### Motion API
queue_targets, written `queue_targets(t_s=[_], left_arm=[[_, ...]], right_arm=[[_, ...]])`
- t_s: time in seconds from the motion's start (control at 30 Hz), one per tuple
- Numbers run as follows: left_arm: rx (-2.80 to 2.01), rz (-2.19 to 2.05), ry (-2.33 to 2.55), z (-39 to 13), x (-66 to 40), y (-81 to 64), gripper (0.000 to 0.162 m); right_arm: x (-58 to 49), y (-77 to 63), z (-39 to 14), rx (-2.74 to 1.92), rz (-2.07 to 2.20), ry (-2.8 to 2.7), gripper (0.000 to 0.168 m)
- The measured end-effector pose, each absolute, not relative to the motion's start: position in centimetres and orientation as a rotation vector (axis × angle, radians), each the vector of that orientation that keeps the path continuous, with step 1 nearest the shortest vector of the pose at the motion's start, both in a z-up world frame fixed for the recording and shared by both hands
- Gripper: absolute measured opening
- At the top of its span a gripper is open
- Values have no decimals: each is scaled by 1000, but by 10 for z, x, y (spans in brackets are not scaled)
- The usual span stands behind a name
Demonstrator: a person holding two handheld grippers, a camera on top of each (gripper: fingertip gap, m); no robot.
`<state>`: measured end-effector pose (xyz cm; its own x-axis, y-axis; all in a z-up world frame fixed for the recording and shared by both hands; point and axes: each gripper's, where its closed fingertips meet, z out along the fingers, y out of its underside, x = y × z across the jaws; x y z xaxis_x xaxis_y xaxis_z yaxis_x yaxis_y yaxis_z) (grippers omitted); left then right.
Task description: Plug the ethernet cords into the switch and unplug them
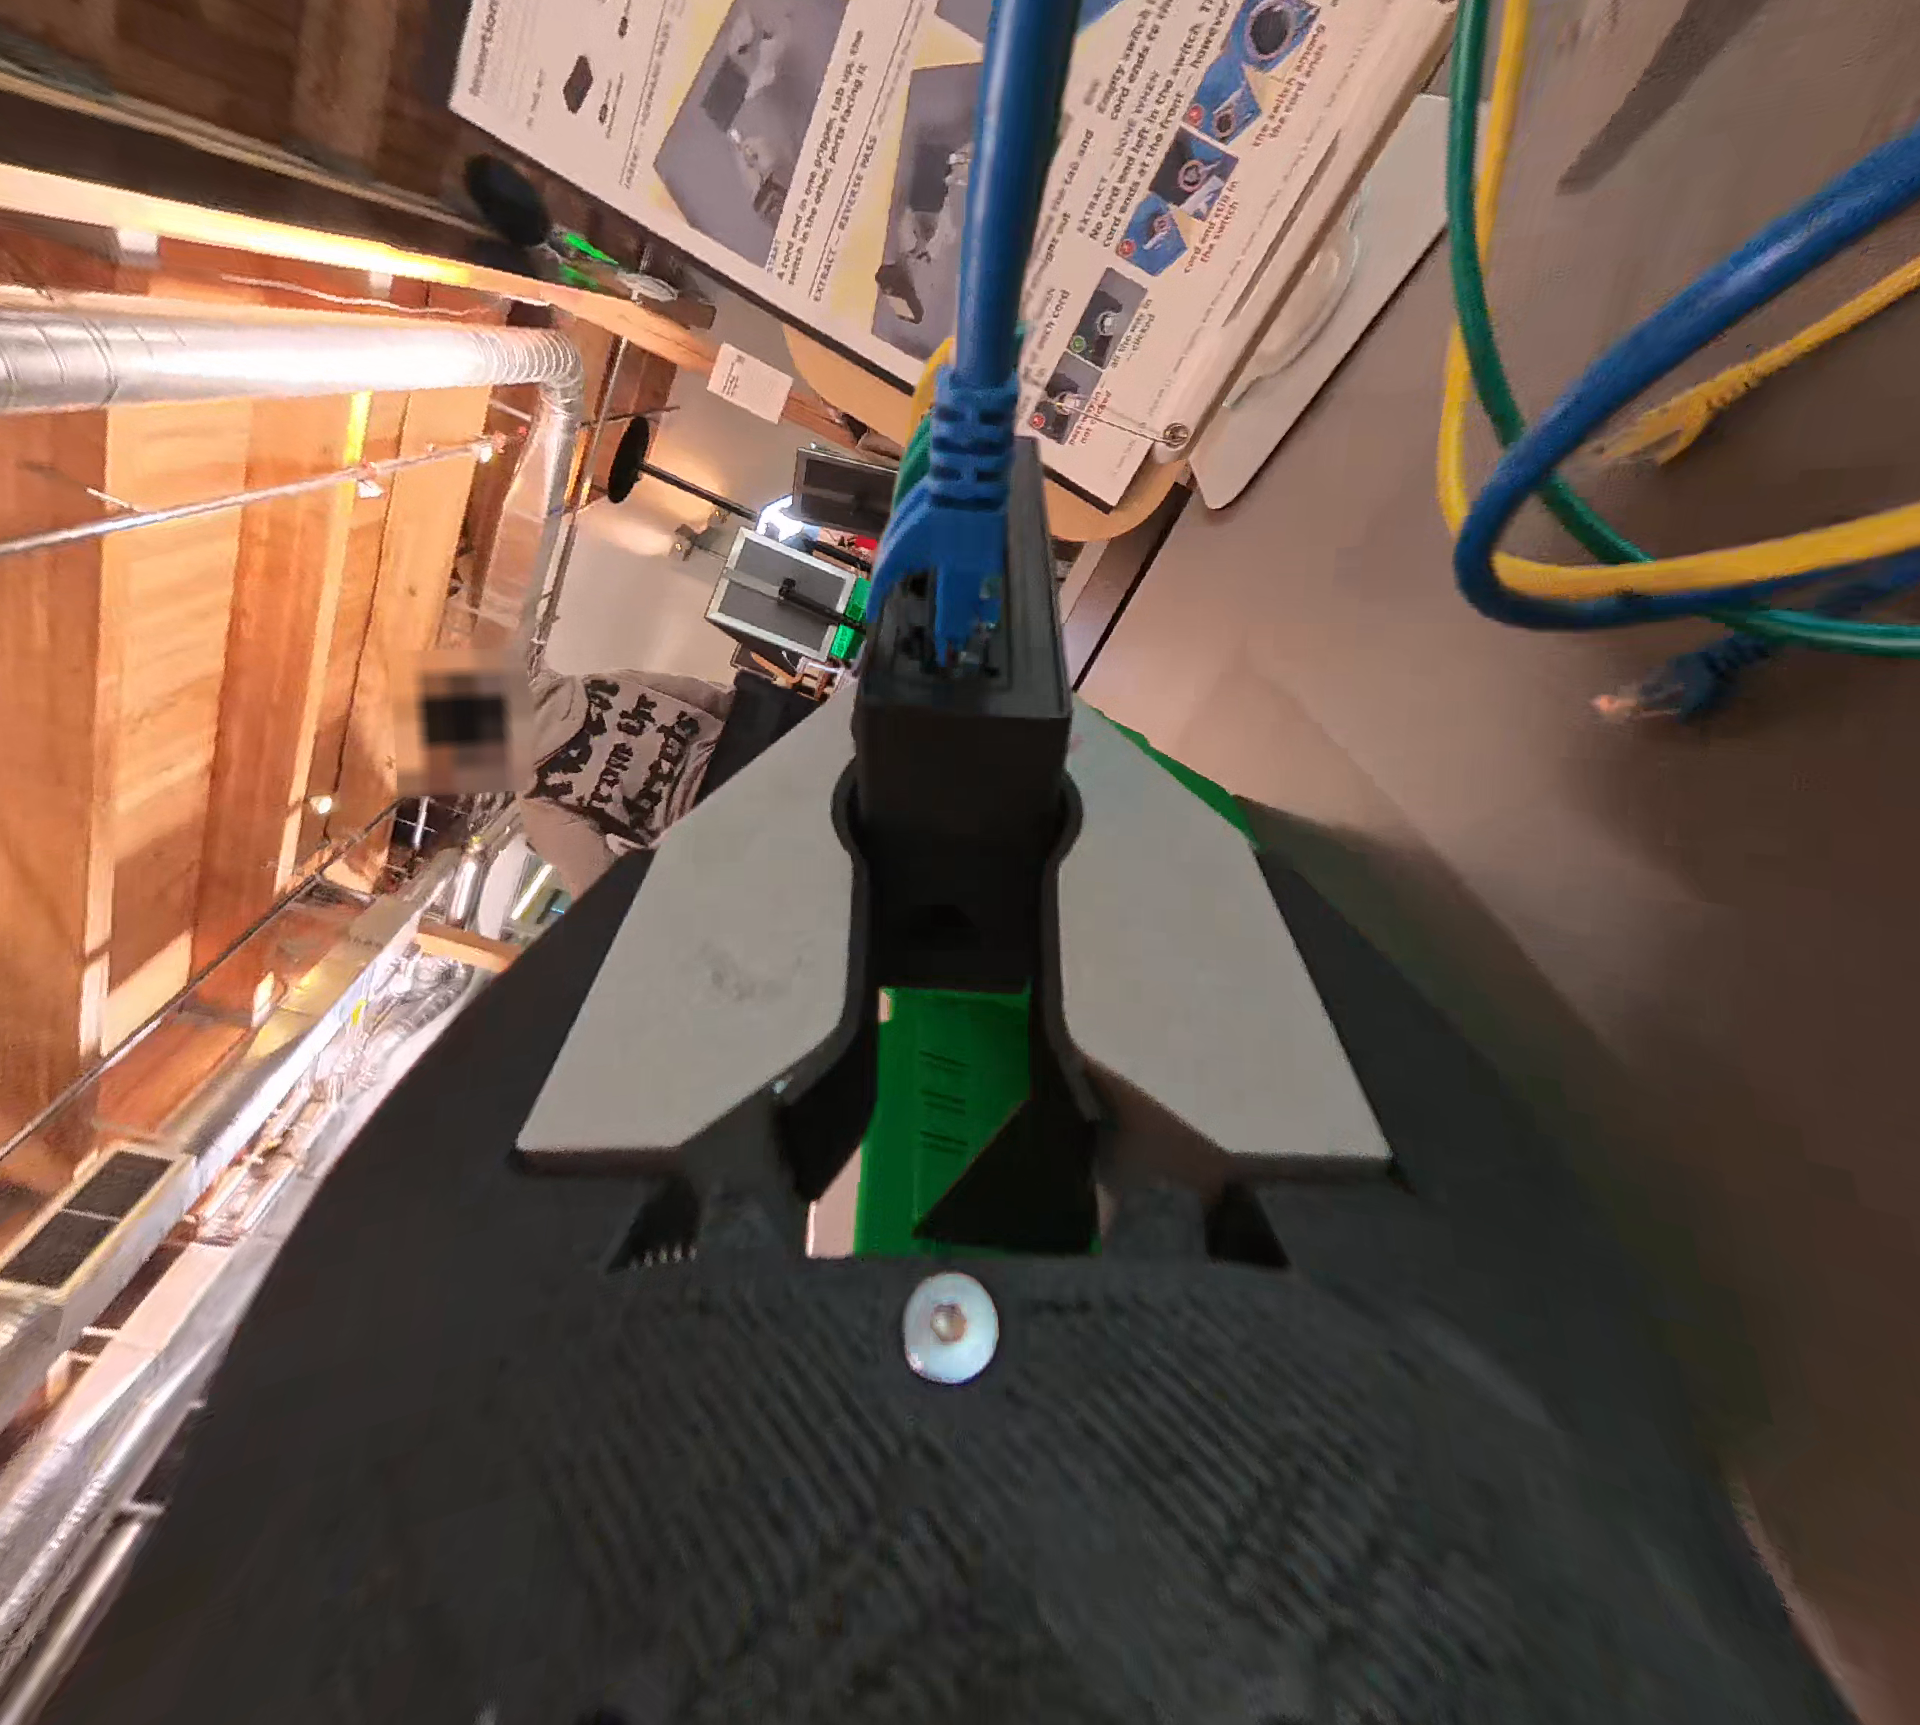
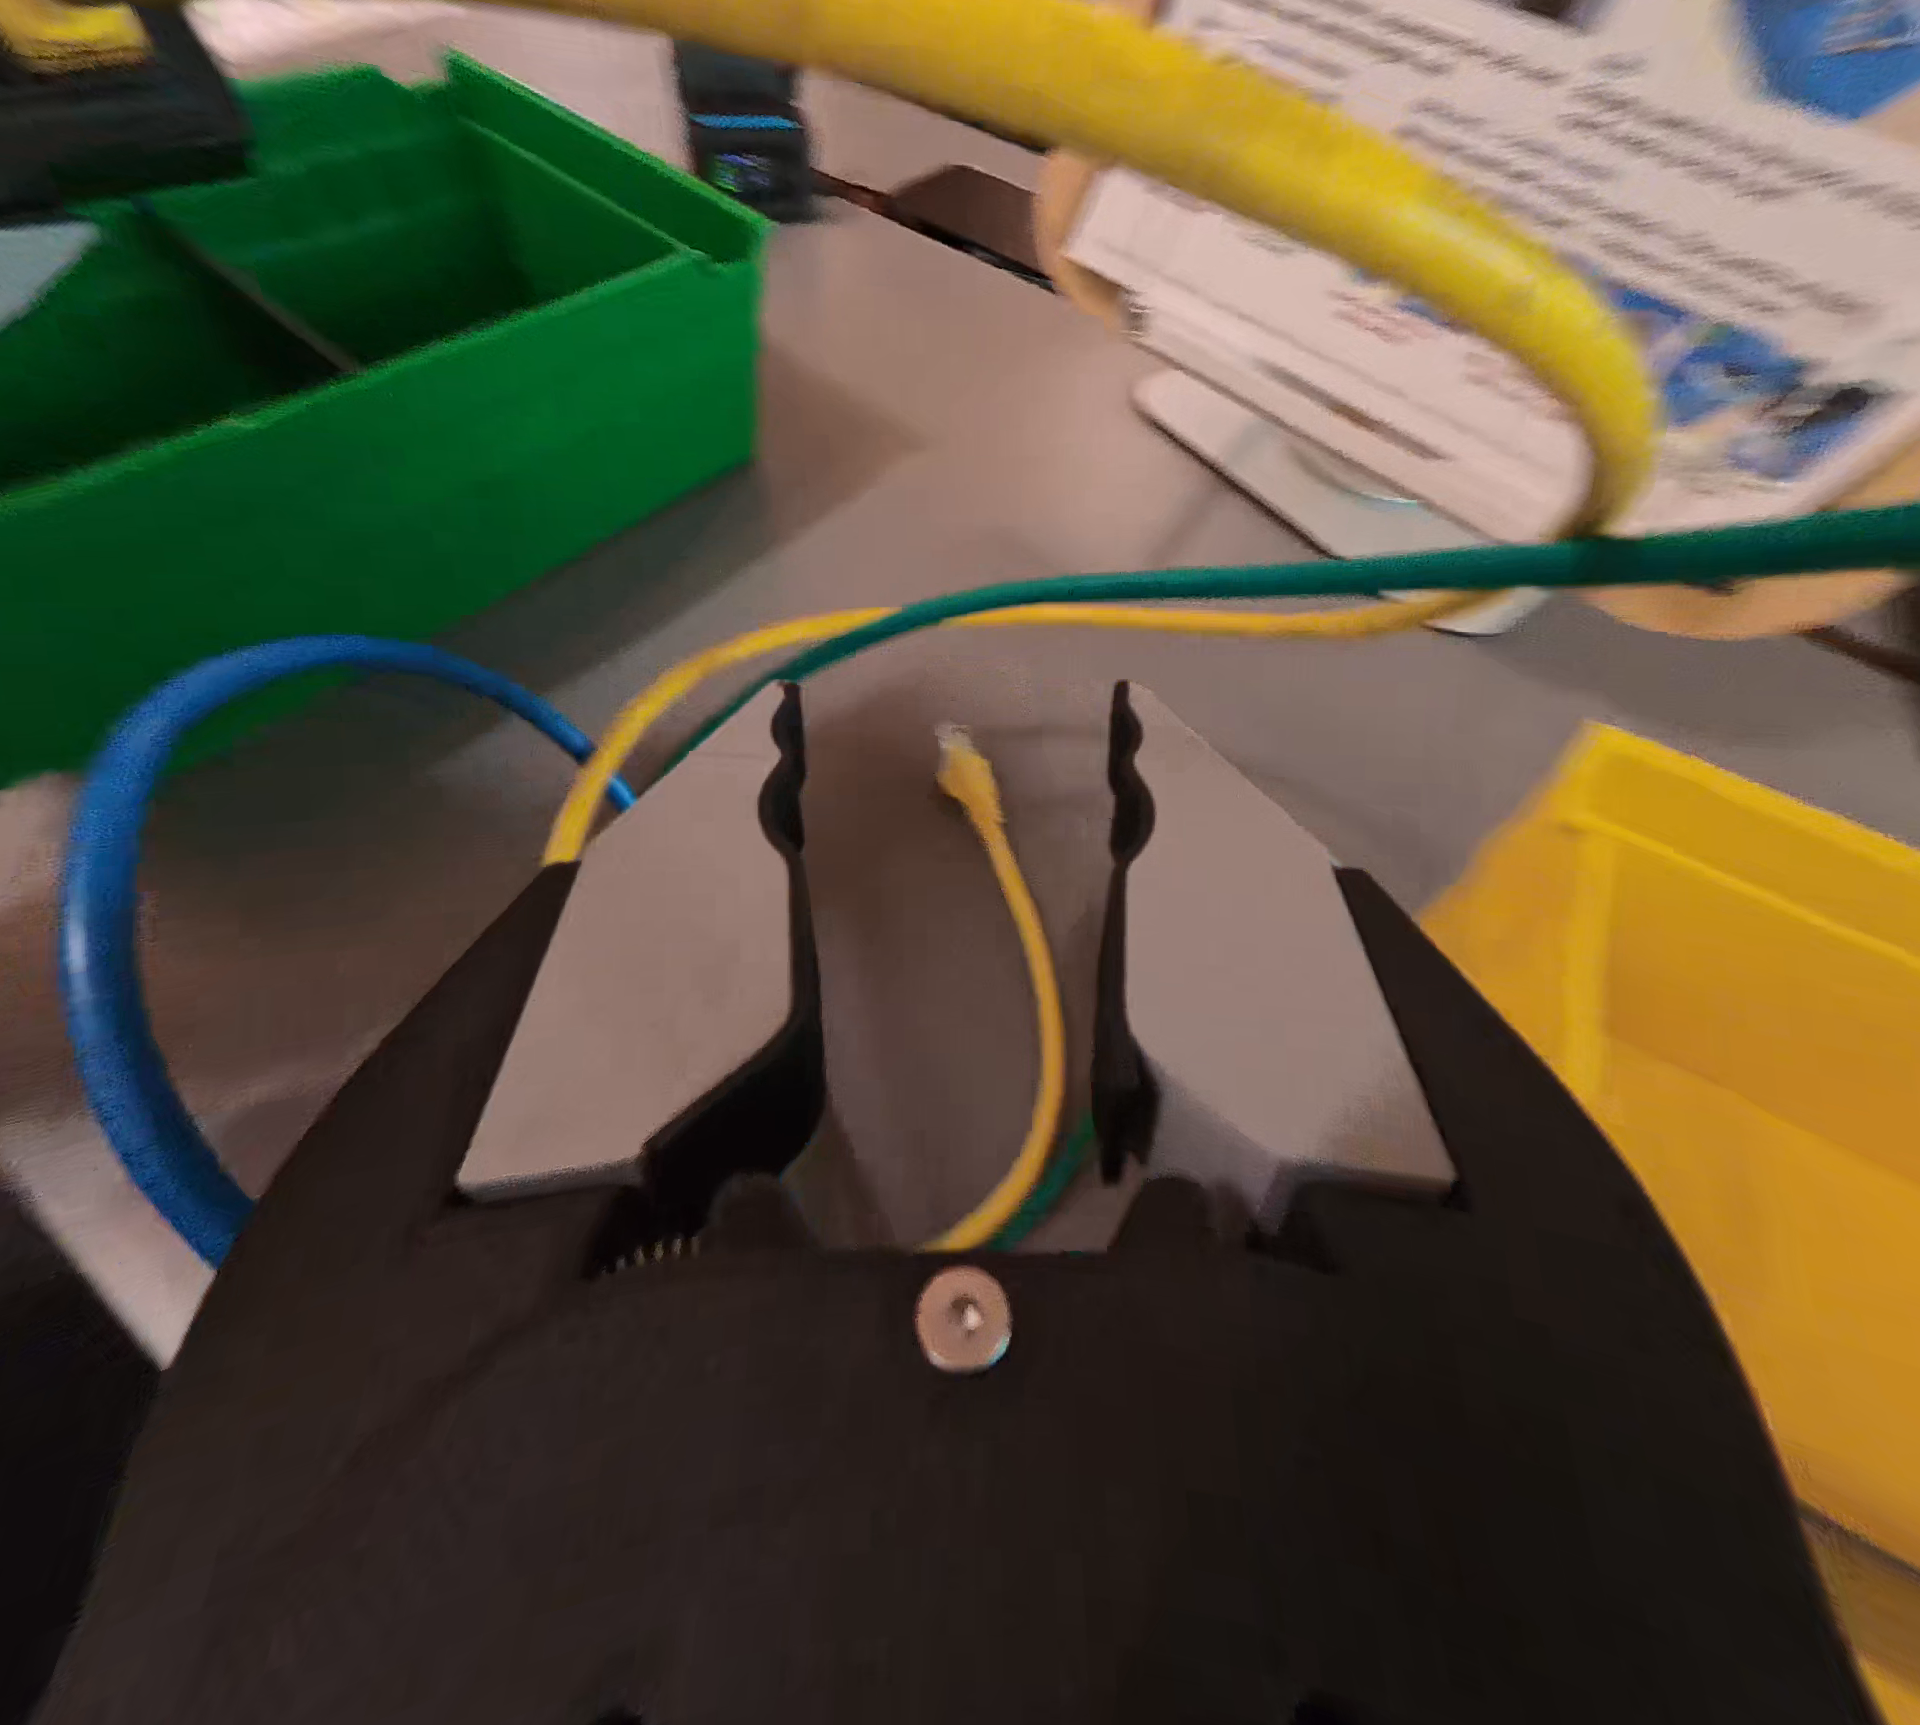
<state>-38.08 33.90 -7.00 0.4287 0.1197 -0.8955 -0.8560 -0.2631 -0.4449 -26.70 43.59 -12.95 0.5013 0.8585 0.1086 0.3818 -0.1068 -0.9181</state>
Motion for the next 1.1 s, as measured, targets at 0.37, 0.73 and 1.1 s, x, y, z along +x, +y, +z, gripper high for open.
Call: queue_targets(t_s=[0.37, 0.73, 1.1], left_arm=[[-1634, 871, 665, -92, -357, 329, 26], [-1822, 656, 254, -97, -418, 309, 26], [-1815, 725, 291, -111, -399, 327, 26]], right_arm=[[-174, 482, -34, -1448, -294, -806, 33], [-213, 404, -154, -1745, 172, -1847, 32], [-223, 336, -68, -1724, 954, -1307, 48]])
